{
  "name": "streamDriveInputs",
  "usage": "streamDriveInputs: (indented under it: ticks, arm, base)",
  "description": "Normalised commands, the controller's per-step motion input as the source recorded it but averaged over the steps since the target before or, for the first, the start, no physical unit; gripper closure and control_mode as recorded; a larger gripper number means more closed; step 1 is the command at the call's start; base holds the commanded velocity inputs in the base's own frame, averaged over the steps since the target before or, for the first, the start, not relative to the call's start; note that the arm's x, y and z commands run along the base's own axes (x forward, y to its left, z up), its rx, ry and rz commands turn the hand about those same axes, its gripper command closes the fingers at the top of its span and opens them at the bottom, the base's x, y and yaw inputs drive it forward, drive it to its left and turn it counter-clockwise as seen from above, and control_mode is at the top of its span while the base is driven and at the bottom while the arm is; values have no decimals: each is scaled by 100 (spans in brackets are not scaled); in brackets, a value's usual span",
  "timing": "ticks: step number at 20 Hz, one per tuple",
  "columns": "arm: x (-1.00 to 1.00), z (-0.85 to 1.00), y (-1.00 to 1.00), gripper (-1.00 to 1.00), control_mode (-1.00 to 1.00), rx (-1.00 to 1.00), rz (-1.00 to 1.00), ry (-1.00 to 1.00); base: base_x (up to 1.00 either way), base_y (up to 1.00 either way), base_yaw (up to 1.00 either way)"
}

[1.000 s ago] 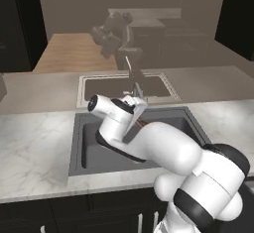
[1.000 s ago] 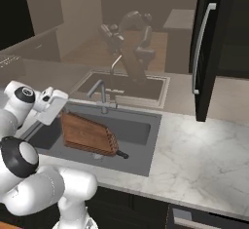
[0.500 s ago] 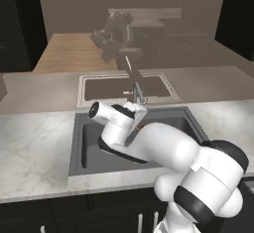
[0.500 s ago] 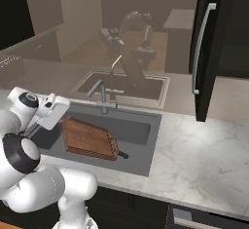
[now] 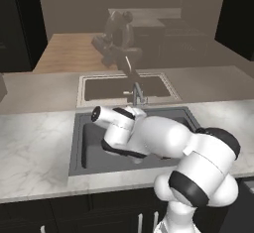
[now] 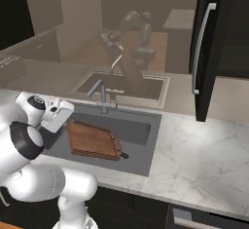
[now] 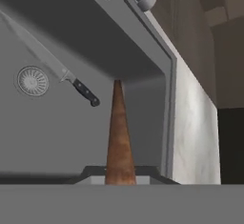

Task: Move the cutting board and knife to the sink. Then move spray from the cabinet to the counter.

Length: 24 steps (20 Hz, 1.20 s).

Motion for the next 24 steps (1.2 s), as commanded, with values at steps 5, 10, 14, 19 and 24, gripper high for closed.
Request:
streamDriveInputs:
  ticks: [5, 10, 14, 19, 24]
  arm:
    - [23, -32, 0, 100, -100, 0, -3, 0]
    - [20, -17, 0, -100, -100, 0, -3, 2]
    - [8, 0, 0, -100, -100, 0, -1, 0]
    - [0, 0, 0, -100, -100, 0, 0, 0]
    - [0, 0, 0, -100, -100, 0, 0, 0]
  base:
    - [0, 0, 0]
    - [0, 0, 0]
    - [0, 0, 0]
    - [0, 0, 0]
    - [0, 0, 0]
